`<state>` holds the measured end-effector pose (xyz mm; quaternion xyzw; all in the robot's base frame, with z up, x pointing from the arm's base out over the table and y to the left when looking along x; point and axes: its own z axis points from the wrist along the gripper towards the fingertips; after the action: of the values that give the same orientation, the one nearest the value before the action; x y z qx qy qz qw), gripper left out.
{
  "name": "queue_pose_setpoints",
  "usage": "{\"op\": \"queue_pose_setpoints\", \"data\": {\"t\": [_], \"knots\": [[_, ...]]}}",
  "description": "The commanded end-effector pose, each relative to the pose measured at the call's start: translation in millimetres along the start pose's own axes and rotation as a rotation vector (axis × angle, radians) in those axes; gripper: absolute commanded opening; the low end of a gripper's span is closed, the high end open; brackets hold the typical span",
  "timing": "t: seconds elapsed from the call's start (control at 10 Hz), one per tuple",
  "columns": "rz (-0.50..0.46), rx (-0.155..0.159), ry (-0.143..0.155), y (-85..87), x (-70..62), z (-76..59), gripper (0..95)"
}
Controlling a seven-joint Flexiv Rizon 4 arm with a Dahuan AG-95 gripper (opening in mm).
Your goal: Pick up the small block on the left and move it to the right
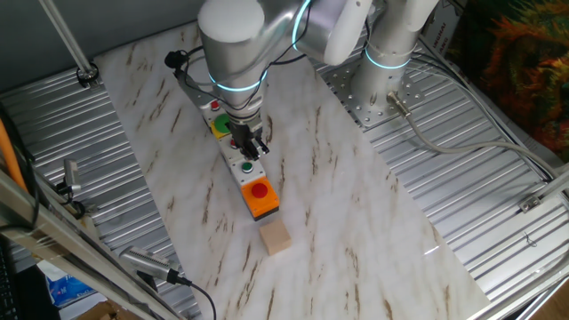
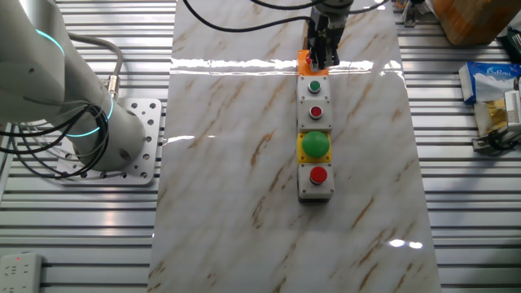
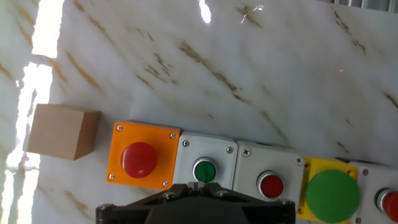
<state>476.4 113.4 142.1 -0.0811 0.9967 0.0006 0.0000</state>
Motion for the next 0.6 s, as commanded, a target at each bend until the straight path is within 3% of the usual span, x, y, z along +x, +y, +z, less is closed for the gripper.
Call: {"op": "queue_pose_setpoints", "data": {"t": [0.1, 0.4, 0.6], "knots": [[-0.003, 0.001, 0.001, -0.1, -0.2, -0.4, 0.0], [-0.008, -0.004, 0.000, -0.1, -0.2, -0.4, 0.0], [0.055, -0.005, 0.015, -0.1, -0.2, -0.4, 0.0]]}}
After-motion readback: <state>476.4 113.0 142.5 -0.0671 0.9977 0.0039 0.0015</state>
